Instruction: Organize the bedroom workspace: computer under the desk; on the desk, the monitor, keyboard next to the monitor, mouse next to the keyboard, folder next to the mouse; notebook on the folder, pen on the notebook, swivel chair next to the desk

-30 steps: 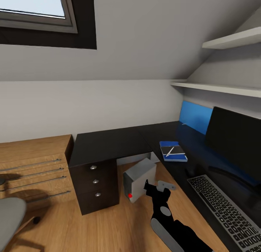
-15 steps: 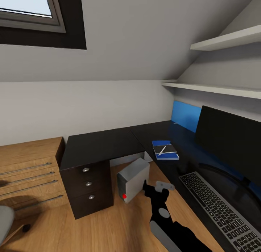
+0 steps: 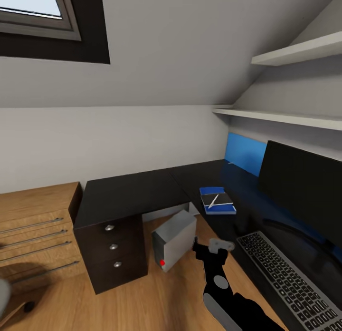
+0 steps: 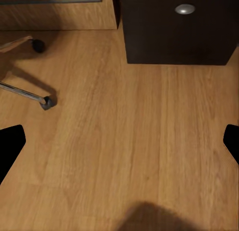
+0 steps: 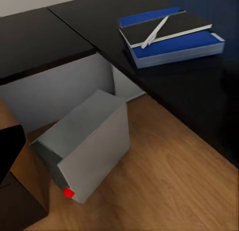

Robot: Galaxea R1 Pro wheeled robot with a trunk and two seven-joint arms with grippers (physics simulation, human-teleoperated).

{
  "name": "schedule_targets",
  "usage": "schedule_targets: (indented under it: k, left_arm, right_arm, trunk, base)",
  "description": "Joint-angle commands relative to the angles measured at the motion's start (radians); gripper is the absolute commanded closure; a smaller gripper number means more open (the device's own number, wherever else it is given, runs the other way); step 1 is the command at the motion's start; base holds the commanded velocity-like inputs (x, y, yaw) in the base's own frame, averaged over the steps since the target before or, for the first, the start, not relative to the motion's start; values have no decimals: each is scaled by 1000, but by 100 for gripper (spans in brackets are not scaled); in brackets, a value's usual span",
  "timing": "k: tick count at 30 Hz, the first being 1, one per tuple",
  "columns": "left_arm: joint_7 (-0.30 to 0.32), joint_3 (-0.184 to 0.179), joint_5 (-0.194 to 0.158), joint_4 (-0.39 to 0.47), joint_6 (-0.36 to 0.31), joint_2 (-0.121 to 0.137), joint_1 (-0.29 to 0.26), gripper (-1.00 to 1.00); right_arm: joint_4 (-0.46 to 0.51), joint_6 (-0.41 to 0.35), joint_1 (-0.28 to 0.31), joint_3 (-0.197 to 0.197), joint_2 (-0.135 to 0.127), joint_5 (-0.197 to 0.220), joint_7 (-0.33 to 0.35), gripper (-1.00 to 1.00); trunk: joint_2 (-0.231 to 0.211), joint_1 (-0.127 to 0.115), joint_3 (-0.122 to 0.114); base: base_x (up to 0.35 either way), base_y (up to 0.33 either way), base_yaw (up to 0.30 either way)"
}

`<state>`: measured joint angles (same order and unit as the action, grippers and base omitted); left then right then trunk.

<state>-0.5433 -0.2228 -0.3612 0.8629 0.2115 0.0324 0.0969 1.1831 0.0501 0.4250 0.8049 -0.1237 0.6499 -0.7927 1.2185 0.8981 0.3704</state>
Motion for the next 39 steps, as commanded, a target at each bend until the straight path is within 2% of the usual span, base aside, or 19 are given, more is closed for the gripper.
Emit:
schedule_targets:
  k: [1, 11, 12, 16, 20, 22, 24, 25, 26, 28, 31, 39]
  left_arm:
    - [-4, -6, -10, 0, 7, 1, 0, -100]
    - [-6, -5, -10, -2, 9, 1, 0, -100]
    - [-6, -5, -10, -2, 9, 1, 0, -100]
    - [-7, -5, -10, -2, 9, 1, 0, -100]
    - [-9, -5, -10, -2, 9, 2, 0, -100]
    - [-9, -4, -10, -2, 9, 2, 0, -100]
    - [-9, -4, -11, -2, 9, 2, 0, -100]
    - [-9, -4, -11, -2, 9, 2, 0, -100]
    - [-9, -4, -11, -2, 9, 2, 0, -100]
    - [-9, -4, -11, -2, 9, 2, 0, -100]
    - [-9, -4, -12, -2, 9, 2, 0, -100]
    - [-4, -6, -11, -2, 15, 1, 0, -100]
  right_arm:
    - [1, 5, 1, 3, -7, 8, -5, -100]
    - [19, 2, 1, -8, -58, 8, -5, -100]
    - [22, 1, 1, -18, -72, 9, -5, -100]
    - [26, -4, 1, -56, -95, 9, -3, -100]
    - [27, -14, 1, -124, -129, 11, 2, -100]
    - [27, -20, 1, -146, -142, 12, 6, -100]
    - [20, -27, 1, -205, -169, 17, 45, -100]
    - [-35, -48, 1, -334, -184, 19, 194, -100]
    - [-58, -67, 1, -387, -186, 19, 252, -100]
    - [-75, -92, 1, -449, -187, 18, 321, -100]
    - [-93, -127, 1, -506, -188, 19, 389, -100]
    - [-173, -148, 1, -579, -186, 21, 523, -100]
  trunk:
    - [1, 0, 1]
    - [1, 0, 1]
    - [1, 0, 1]
    - [1, 0, 1]
    - [1, 0, 1]
    - [1, 0, 1]
    - [1, 0, 1]
    - [1, 0, 1]
    - [1, 0, 1]
    - [1, 0, 1]
    - [1, 0, 1]
    - [1, 0, 1]
  base:
    - [246, -104, 0]
    - [253, -127, 0]
    - [85, -61, 0]
    - [43, -31, 0]
    - [13, -9, 0]
    - [5, -4, 0]
    - [2, -2, 0]
    - [0, 0, 0]
    - [0, 0, 0]
    - [0, 0, 0]
    - [2, 0, 0]
    - [216, 0, 0]
